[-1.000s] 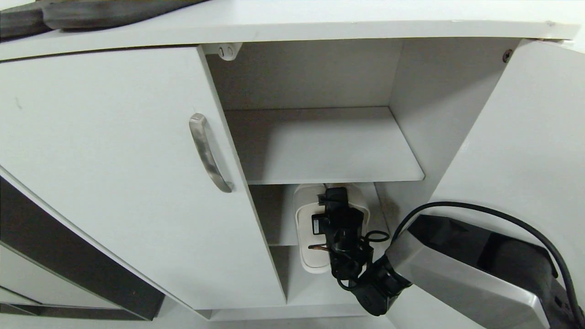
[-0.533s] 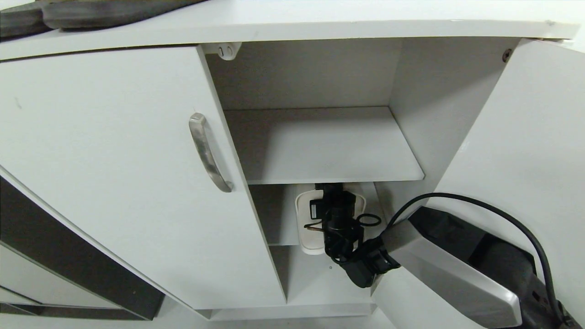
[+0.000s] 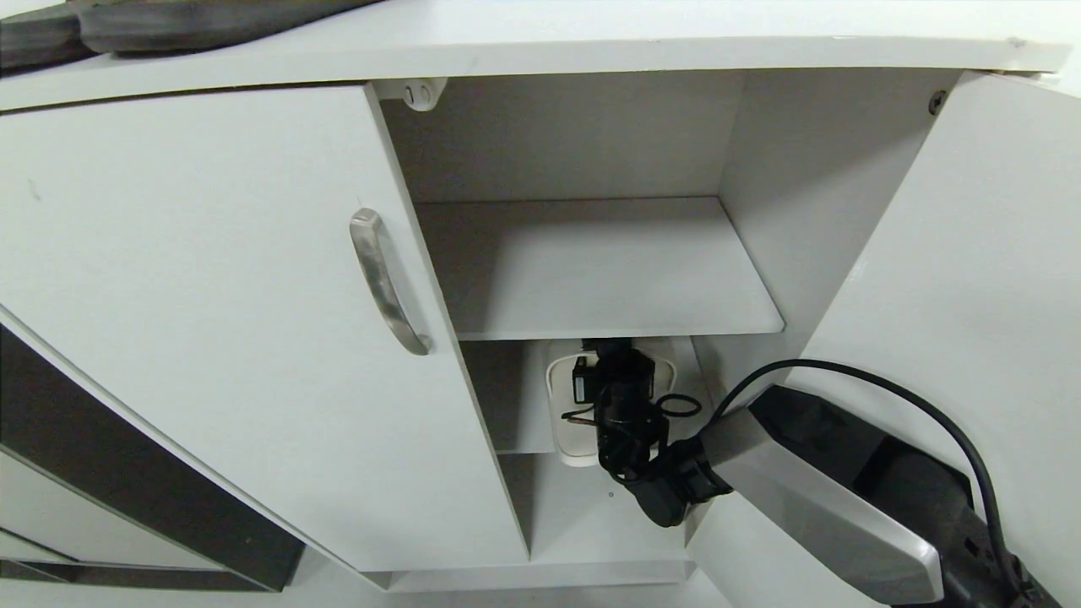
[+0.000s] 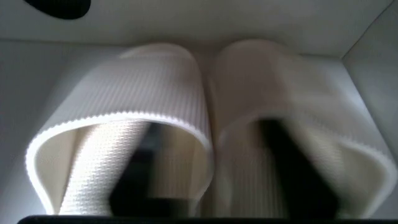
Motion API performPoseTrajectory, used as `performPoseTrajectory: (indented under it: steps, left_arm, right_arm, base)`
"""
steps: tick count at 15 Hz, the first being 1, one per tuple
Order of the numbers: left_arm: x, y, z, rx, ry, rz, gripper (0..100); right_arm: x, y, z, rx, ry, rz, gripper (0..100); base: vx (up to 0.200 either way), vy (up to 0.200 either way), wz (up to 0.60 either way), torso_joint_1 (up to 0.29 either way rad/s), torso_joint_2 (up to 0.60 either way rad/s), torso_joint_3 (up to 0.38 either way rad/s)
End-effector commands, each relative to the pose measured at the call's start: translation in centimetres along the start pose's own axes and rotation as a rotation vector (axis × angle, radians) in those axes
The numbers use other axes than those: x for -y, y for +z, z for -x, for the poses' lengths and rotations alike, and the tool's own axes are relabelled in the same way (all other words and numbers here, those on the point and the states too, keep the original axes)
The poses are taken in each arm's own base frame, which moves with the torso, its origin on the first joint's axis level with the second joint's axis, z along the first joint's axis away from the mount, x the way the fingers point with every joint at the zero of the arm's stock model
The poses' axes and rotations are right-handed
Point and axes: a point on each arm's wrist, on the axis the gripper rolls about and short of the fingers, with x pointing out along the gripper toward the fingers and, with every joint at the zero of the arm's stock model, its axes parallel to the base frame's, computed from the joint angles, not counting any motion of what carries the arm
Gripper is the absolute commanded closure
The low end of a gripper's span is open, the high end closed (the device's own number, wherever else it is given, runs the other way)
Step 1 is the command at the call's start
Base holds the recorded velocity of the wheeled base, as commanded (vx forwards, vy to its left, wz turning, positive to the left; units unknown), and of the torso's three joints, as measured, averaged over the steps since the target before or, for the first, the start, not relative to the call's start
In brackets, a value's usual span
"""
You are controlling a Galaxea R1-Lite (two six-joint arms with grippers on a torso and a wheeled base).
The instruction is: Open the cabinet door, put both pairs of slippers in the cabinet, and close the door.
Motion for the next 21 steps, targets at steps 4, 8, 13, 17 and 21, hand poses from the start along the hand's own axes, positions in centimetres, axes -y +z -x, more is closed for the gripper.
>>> performPoseTrajectory:
  steps: [4, 8, 13, 17, 21]
  left_arm:
    - [0.0, 0.0, 0.0, -0.002, -0.001, 0.000, 100]
    - [0.0, 0.0, 0.0, -0.002, -0.001, 0.000, 100]
    - [0.0, 0.0, 0.0, -0.001, -0.007, 0.000, 100]
    - [0.0, 0.0, 0.0, -0.001, -0.007, 0.000, 100]
    - [0.0, 0.0, 0.0, -0.002, -0.001, 0.004, 100]
  right_arm:
    - [0.7, 0.9, 1.1, -0.012, 0.000, 0.010, 0]
    - [1.6, 2.1, 4.1, -0.002, 0.031, 0.001, 0]
    - [2.7, 2.0, 9.2, -0.027, 0.131, 0.016, 0]
    - [2.5, 1.3, 11.5, -0.033, 0.183, 0.006, 0]
    - [3.0, 1.9, 12.0, -0.034, 0.210, -0.012, 0]
  base:
    - [0.000, 0.000, 0.00, 0.000, 0.00, 0.000]
    - [0.000, 0.000, 0.00, 0.000, 0.00, 0.000]
    - [-0.040, 0.000, 0.00, 0.000, 0.00, 0.001]
    - [-0.200, 0.000, 0.00, 0.002, 0.00, 0.002]
    - [-0.050, 0.000, 0.00, -0.001, 0.00, 0.002]
